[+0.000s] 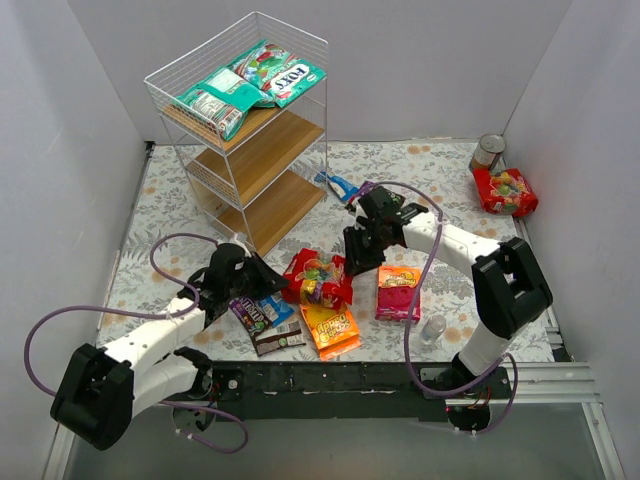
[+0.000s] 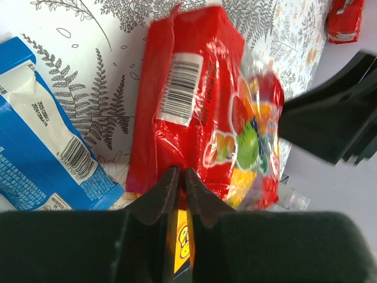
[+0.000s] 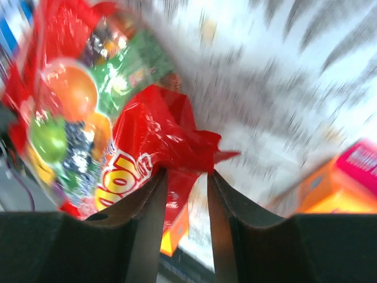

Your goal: Place and organize the candy bags onto the shelf

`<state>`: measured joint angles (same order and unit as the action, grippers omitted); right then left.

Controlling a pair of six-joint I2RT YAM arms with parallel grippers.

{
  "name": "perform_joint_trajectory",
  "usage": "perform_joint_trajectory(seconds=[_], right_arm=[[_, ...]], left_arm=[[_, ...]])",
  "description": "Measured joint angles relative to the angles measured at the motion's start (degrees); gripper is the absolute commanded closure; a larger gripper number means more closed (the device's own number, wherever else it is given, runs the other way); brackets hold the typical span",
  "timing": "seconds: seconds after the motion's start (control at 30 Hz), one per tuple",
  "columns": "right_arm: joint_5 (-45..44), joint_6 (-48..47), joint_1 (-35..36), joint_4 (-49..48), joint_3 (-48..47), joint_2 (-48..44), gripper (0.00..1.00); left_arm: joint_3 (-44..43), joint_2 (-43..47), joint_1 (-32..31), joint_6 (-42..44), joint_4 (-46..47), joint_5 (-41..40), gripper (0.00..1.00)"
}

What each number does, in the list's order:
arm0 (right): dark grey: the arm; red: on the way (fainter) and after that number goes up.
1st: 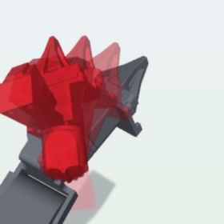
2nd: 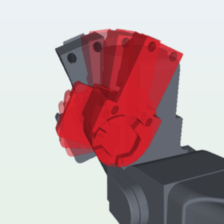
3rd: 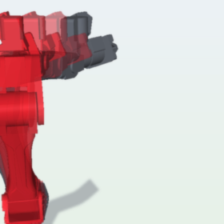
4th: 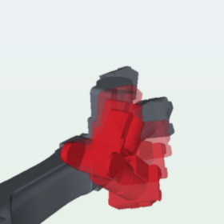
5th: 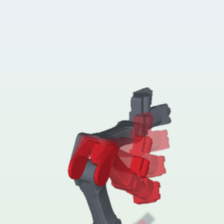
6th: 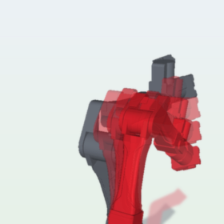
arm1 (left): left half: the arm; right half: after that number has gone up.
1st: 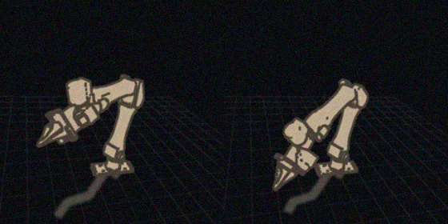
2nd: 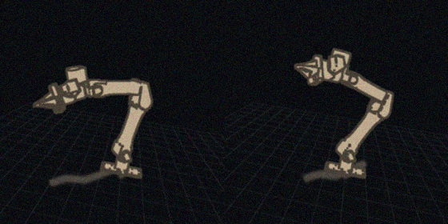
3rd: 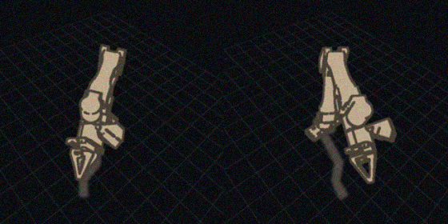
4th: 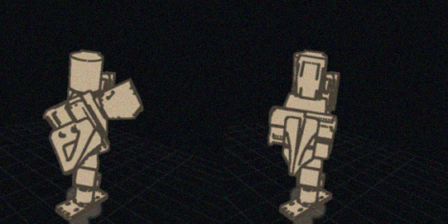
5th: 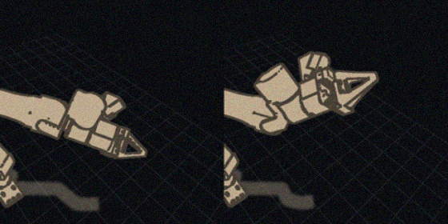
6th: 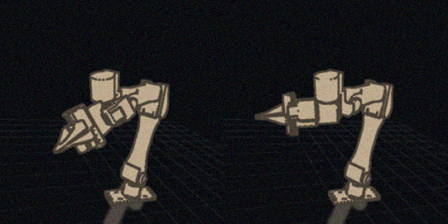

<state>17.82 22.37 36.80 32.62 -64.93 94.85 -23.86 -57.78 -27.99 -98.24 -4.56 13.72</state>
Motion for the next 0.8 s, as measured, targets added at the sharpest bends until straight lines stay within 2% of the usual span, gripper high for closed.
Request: perform_joint_trajectory(seconds=[0.17, 0.23, 0.33, 0.57, 0.8], right_arm=[[-0.66, 0.46, -4.04, -4.94, -6.14, 5.18, 0.48], [-0.85, 0.90, -4.96, -6.21, -9.07, 7.17, 0.34], [-0.96, 1.88, -5.62, -6.56, -10.25, 7.63, 0.22], [3.80, 4.66, -6.67, -7.74, -4.90, 6.93, 0.19], [11.37, 8.79, -6.82, -12.04, 1.38, 6.86, 0.20]], left_arm=[[-1.46, -2.84, -0.09, 0.35, -0.42, 0.26, 0.84], [-2.21, -3.58, -0.26, 0.44, -0.48, 0.26, 0.83], [-3.39, -4.24, -0.33, 0.74, -1.03, 0.17, 0.83], [-3.87, -4.81, -0.37, 1.55, -2.45, -0.39, 0.83], [-3.72, -4.81, -0.37, 1.97, -3.19, -0.42, 0.84]])
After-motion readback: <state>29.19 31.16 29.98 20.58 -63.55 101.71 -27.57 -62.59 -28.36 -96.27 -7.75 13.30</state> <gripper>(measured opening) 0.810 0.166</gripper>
